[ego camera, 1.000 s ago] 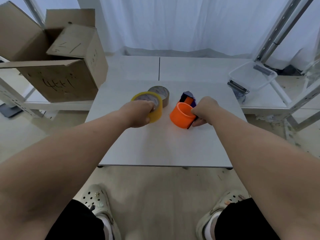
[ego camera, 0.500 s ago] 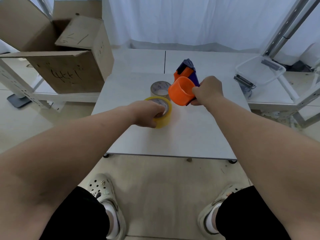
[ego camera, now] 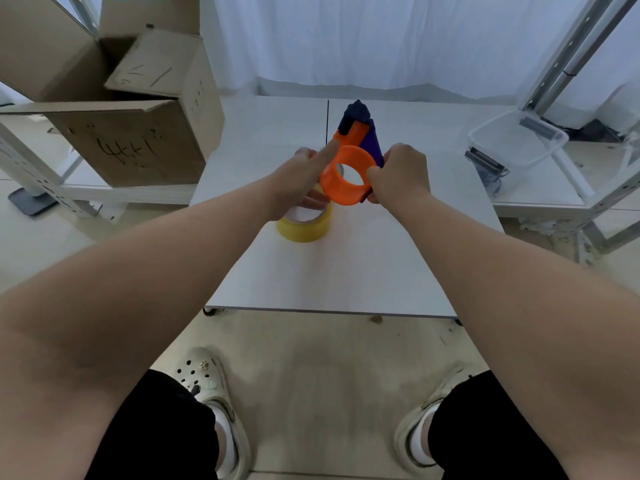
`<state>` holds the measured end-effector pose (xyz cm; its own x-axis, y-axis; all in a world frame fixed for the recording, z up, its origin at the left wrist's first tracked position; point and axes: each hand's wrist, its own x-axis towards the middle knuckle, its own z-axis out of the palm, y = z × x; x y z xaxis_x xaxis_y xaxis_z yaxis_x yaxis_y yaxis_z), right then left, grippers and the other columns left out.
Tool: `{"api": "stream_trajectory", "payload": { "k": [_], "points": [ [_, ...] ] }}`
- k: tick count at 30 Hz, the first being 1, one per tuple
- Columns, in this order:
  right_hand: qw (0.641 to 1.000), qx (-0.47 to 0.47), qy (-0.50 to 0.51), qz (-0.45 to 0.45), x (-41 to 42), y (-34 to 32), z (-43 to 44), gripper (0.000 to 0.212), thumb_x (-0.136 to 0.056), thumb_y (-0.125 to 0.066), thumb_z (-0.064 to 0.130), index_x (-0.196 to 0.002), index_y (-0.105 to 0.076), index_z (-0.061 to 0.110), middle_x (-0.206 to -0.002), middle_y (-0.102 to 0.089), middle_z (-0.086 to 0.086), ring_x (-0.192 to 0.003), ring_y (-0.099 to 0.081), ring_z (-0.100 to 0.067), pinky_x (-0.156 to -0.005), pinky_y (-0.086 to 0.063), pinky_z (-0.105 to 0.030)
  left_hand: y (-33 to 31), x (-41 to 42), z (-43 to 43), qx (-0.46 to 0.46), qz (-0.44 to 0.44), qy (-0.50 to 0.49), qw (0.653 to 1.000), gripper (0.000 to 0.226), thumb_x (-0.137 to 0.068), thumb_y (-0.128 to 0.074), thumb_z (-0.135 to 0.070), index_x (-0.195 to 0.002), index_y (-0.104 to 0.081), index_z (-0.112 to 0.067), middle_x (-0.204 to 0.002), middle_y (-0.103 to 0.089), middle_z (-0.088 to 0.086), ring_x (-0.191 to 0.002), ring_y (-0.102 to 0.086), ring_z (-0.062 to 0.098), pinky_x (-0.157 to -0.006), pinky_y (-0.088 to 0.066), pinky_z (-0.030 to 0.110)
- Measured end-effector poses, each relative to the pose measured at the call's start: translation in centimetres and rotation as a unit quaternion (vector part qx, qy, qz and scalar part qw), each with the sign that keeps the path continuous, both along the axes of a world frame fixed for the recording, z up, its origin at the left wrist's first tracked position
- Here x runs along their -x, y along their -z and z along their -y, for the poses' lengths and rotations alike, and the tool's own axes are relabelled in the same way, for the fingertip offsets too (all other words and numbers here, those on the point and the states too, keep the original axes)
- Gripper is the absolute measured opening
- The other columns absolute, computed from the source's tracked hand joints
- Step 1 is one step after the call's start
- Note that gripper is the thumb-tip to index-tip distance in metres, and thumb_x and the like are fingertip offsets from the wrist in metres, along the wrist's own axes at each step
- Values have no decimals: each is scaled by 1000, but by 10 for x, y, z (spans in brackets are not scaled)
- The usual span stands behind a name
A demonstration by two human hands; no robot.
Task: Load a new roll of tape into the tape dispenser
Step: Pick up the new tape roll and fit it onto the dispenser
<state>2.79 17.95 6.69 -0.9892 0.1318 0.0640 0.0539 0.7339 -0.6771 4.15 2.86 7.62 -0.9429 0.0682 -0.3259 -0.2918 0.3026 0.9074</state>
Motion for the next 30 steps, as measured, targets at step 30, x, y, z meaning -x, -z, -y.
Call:
{"api": "stream_trajectory", "payload": {
  "k": [30],
  "points": [
    [920, 339, -61, 186, -2, 10, -12, 60, -76, -76, 18, -126, -43, 11, -106, -66, -9, -88, -67, -21, -77, -56, -32, 22, -1, 13, 242, -227, 15, 943, 32, -95, -45, -12, -123, -60, -18, -120, -65, 6, -108, -59, 22, -85, -42, 23]
  ]
}}
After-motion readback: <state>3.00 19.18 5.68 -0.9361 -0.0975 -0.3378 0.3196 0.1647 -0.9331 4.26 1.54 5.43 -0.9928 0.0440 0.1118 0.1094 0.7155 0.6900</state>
